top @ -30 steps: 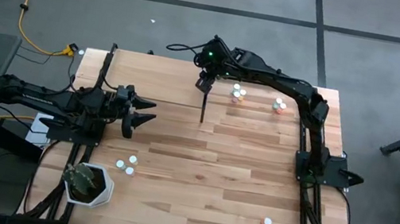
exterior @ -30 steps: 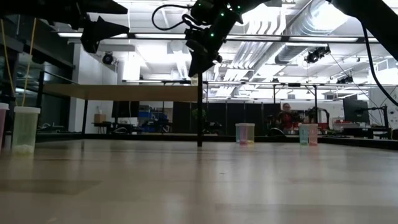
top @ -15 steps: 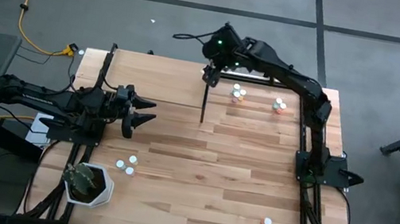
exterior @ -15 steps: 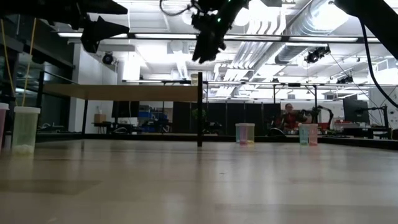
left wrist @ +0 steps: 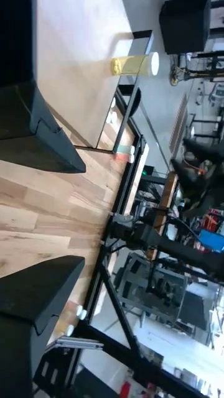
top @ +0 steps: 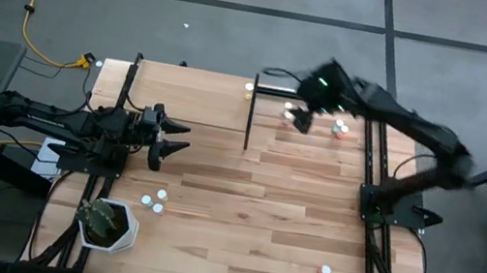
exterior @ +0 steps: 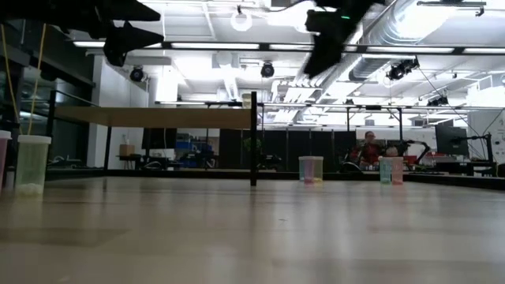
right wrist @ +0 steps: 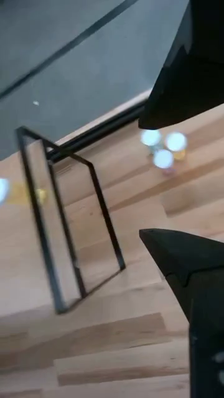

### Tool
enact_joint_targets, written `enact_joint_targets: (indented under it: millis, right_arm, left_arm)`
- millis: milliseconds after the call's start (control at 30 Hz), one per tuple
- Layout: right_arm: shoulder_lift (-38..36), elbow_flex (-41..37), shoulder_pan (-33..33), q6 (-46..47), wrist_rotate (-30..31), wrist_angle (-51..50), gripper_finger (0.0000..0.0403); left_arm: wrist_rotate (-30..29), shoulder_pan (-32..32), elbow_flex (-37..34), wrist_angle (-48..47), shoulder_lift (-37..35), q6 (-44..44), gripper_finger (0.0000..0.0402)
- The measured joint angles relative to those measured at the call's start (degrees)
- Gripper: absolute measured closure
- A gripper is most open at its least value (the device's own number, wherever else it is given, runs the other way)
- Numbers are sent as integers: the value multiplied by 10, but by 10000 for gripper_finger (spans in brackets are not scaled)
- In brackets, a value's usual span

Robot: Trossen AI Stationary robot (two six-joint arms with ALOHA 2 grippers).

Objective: Pick and place medicine bottles onto shelf by color
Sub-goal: Put the top center yellow pill bottle on the shelf

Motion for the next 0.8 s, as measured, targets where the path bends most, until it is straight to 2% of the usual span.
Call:
enact_joint_targets:
  millis: [167,333,467,700,800]
  right_arm:
    - [-190,-235,15,75,1,174,137]
    - [-308,-378,37,95,-3,313,137]
    - [-345,-421,40,84,-3,360,137]
    - [-347,-424,40,70,-3,361,137]
    - [-342,-424,40,106,17,360,137]
  left_arm:
    - [0,0,0,8,0,40,181]
    - [0,0,0,8,0,71,181]
    - [0,0,0,8,0,80,181]
    - [0,0,0,8,0,73,181]
    - [-3,0,0,8,0,58,181]
